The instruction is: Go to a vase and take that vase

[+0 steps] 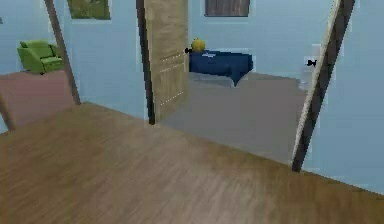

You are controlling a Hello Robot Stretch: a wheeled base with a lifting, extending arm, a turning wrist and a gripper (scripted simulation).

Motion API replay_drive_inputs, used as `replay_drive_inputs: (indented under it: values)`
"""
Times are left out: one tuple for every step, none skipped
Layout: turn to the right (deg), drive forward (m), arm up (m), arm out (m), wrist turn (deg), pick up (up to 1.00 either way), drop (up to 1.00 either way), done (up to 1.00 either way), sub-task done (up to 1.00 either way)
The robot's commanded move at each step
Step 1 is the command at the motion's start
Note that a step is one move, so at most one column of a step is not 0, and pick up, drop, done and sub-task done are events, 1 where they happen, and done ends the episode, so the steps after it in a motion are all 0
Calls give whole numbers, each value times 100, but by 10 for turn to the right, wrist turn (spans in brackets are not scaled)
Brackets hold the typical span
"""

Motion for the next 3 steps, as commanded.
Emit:
replay_drive_inputs:
  values:
    - [-450,0,0,0,0,0,0,0,0]
    - [-450,0,0,0,0,0,0,0,0]
    - [-450,0,0,0,0,0,0,0,0]
